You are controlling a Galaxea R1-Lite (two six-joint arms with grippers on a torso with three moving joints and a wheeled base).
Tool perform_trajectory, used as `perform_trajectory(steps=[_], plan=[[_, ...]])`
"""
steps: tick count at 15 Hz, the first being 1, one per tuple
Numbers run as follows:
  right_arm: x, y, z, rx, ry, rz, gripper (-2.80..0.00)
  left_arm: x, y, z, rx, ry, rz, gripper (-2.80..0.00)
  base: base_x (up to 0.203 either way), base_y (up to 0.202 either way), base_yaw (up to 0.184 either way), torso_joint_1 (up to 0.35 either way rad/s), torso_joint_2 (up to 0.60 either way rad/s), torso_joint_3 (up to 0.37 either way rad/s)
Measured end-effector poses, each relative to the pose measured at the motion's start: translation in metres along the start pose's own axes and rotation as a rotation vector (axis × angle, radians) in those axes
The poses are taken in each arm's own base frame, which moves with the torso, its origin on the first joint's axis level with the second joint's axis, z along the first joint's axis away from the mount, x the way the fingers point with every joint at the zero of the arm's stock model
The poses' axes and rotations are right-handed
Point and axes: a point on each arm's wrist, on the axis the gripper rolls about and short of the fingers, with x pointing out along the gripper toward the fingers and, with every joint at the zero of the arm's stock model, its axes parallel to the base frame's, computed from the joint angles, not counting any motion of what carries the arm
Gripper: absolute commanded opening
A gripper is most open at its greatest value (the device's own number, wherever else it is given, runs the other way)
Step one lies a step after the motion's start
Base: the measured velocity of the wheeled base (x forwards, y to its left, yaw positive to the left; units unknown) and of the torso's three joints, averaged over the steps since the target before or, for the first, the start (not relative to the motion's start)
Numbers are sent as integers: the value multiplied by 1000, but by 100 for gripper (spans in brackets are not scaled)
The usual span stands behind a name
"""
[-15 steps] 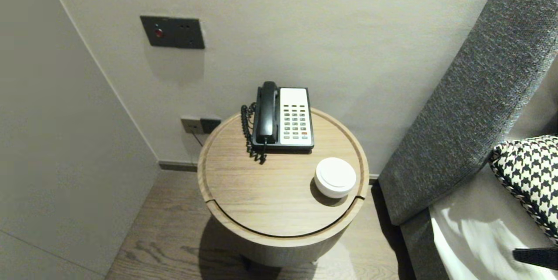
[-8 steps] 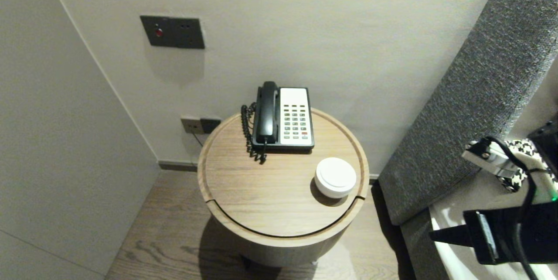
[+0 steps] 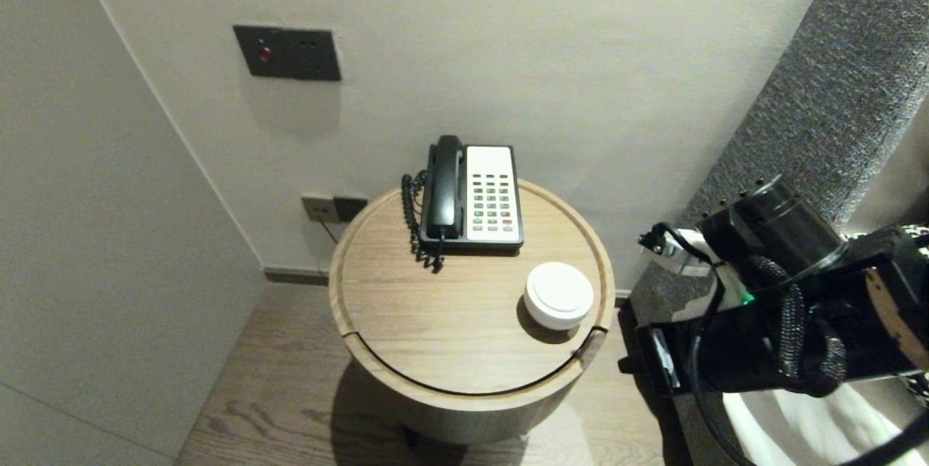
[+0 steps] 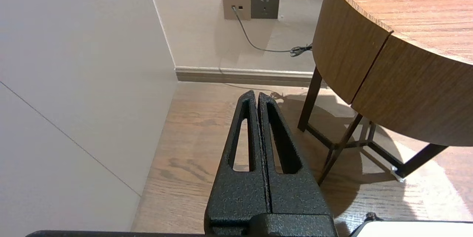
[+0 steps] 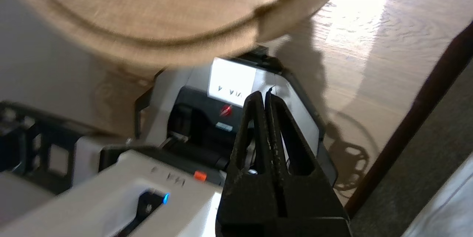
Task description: Open the nightstand drawer
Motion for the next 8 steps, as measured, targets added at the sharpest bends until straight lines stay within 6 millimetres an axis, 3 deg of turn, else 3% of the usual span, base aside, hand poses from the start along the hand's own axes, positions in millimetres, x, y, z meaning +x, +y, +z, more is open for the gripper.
perform_trajectory(steps=[4, 8], plan=[[24, 20, 15, -40, 22, 2, -280, 0, 0, 0, 0, 0, 0, -280, 0, 0, 0, 0, 0, 0], [43, 48, 12, -118, 69, 36, -280, 0, 0, 0, 0, 0, 0, -280, 0, 0, 0, 0, 0, 0]])
